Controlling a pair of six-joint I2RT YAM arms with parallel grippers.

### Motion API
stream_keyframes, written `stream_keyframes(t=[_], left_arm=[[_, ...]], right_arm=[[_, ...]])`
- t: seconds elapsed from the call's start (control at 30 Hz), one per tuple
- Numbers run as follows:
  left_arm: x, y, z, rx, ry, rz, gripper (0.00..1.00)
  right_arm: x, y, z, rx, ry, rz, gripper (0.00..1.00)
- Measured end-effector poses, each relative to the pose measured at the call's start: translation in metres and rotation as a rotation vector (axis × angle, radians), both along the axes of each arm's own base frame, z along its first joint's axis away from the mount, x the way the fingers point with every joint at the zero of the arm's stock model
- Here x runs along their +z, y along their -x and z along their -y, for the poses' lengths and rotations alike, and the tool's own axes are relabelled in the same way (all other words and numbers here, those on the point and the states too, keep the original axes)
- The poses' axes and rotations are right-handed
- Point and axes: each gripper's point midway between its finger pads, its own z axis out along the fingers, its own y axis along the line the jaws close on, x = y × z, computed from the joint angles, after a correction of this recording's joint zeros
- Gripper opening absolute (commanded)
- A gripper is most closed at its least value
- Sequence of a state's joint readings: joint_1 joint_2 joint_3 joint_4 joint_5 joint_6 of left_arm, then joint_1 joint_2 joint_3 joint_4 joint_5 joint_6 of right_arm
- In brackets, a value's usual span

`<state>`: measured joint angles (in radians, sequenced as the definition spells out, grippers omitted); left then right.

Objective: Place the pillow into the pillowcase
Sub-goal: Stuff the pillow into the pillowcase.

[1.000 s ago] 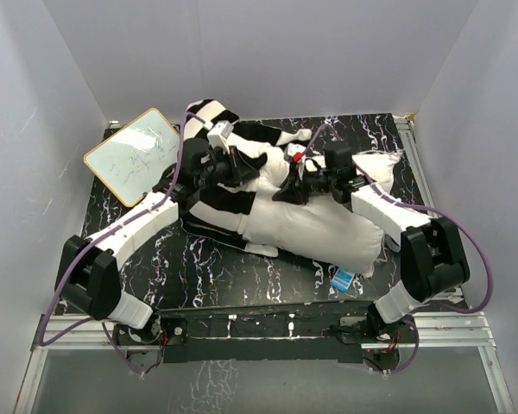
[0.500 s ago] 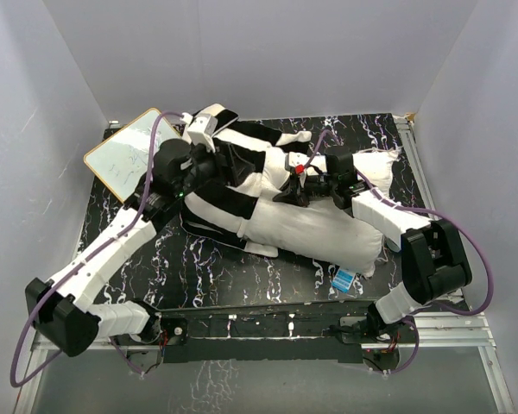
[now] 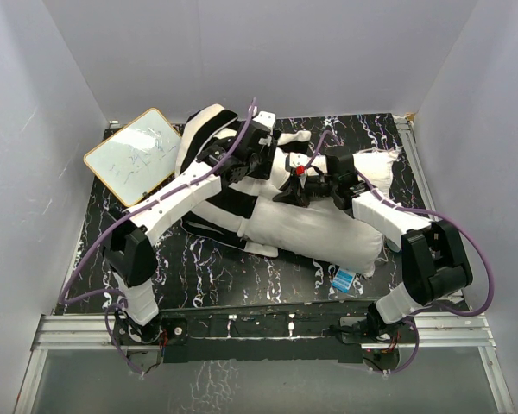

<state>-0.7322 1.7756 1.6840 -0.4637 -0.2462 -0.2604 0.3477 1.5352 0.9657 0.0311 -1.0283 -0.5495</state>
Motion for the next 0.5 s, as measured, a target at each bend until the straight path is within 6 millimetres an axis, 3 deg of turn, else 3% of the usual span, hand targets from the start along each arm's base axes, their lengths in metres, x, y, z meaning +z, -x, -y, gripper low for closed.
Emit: stream_keyframes(t=[0.1, 0.2, 0.27, 0.5], left_arm=[[-0.002, -0.004, -0.008, 0.017, -0.064, 0.007, 0.19], [0.003, -0.006, -0.015, 0.027, -0.098, 0.023, 0.13], [0.004, -0.007, -0.019, 0.032, -0.119, 0.028, 0.0], [0.013, -0.007, -0.017, -0.014, -0.136, 0.045, 0.0]], right_arm=[[0.0, 0.0, 0.0, 0.0, 0.0, 0.002, 0.08], [0.0, 0.0, 0.0, 0.001, -0.001, 0.001, 0.08], [0.0, 0.0, 0.0, 0.001, -0.001, 0.001, 0.08], [0.0, 0.0, 0.0, 0.002, -0.002, 0.0, 0.08]])
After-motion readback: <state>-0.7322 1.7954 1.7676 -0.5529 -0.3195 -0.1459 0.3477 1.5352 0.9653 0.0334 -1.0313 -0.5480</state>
